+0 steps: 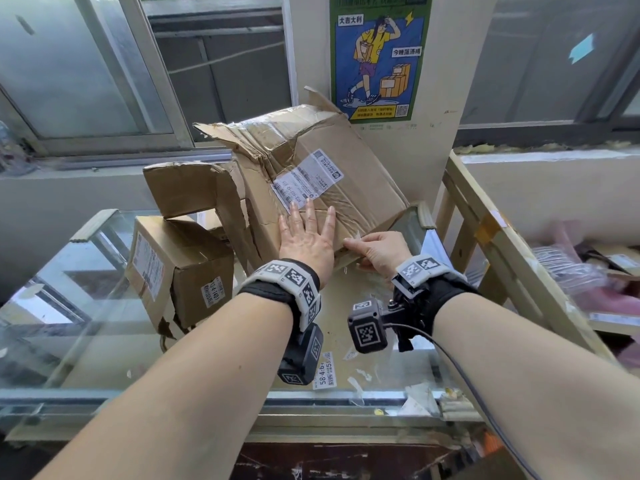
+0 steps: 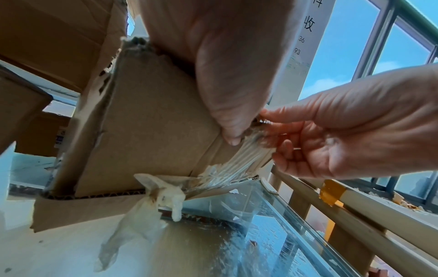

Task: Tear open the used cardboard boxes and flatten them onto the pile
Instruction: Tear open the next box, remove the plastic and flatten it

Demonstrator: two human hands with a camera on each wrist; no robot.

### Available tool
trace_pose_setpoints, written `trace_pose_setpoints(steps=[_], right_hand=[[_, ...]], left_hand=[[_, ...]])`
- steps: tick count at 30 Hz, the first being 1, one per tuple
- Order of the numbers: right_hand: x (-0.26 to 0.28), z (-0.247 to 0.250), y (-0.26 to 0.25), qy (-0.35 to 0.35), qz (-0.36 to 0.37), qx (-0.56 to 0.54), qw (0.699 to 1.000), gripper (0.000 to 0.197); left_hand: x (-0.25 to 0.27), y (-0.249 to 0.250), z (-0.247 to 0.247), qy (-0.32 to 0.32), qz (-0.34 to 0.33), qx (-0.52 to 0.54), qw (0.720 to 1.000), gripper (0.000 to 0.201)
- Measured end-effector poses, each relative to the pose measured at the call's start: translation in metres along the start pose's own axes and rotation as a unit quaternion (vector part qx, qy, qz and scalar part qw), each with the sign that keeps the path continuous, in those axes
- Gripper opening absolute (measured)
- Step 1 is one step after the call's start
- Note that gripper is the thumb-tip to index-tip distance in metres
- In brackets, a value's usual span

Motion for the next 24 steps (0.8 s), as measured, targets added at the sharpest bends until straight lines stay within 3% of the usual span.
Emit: trace_pose_setpoints(steps=[3,11,18,24], right_hand=[[0.003,0.011,0.003,-0.017,-0.022,0.006,1.0,0.028],[0.014,0.016,0.002,-0.043,-0.057,-0.015,0.997,0.024],[0.011,0.025,0.004,-0.002,-0.059,-0.048,0.997,0.009],[0.01,0.021,0.002,0.047,-0.047,-0.07,0.995,0.012]], left_hand=[[0.005,0.01,-0.001,0.003,0.0,-0.005,1.0,0.076],[0.006,0.014,-0.007,-0.006,-0.011,-0.01,1.0,0.086],[0.014,0.011,0.001,-0.017,-0.039,0.027,0.999,0.09],[0.013,0.01,0.005,-0.017,-0.044,0.005,0.999,0.076]])
Point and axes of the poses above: each hand's wrist, its own x-axis away from the middle knuckle, its own z-axis out of the back of the hand, y = z × x, the point moved 3 cm from there along -x, towards the middle knuckle, and after that the axes turned 7 degrees about z, right-handed, at the moved point
